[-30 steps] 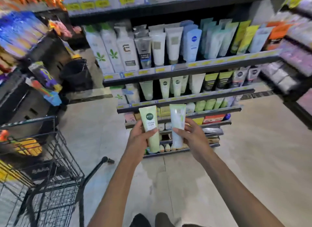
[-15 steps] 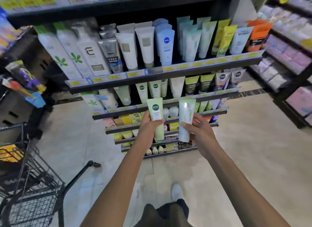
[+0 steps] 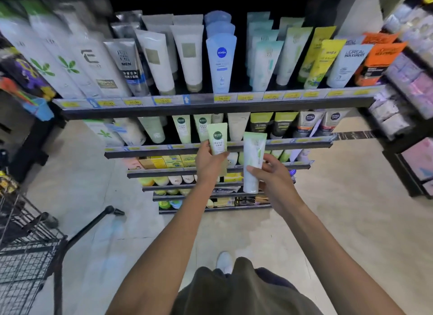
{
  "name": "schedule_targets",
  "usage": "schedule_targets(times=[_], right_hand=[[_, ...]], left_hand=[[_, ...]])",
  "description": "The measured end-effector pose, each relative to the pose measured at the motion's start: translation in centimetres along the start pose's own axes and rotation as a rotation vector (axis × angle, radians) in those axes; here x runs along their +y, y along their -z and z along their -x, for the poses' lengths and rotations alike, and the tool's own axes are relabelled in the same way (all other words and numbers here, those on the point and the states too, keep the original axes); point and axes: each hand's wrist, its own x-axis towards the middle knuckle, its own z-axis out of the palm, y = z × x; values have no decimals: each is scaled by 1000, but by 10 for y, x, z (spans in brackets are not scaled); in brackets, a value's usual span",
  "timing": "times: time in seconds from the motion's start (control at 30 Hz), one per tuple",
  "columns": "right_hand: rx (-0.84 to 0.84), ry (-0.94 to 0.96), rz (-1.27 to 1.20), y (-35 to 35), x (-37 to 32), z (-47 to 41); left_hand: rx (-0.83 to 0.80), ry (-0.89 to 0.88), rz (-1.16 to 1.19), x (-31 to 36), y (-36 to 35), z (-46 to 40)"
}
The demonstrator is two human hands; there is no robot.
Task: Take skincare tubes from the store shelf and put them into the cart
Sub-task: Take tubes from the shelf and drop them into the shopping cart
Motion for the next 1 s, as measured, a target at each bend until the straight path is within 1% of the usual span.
schedule_targets(times=[0.3,0.4,0.63,0.77,0.9,1.0], right_hand=[[-48,-51,27,19,-15,-31],[-61,-60,56,24,-17,-38],[-78,-67,102,38,-18,-50],[-89,-73,118,42,-18,-54],[-91,-82,130,44,-16,-57],[-96,-86,148,46,-13,-58]], left_hand=[[137,-116,-166,6,-31,-37],[166,-110,-161,7,-37,-45],[262,-169,-181,5,-48,-67],[297,-231,-249,2,-55,-70],[335,-233,-231,-4,-62,-72],[379,-271,-259,-4,-68,-73]])
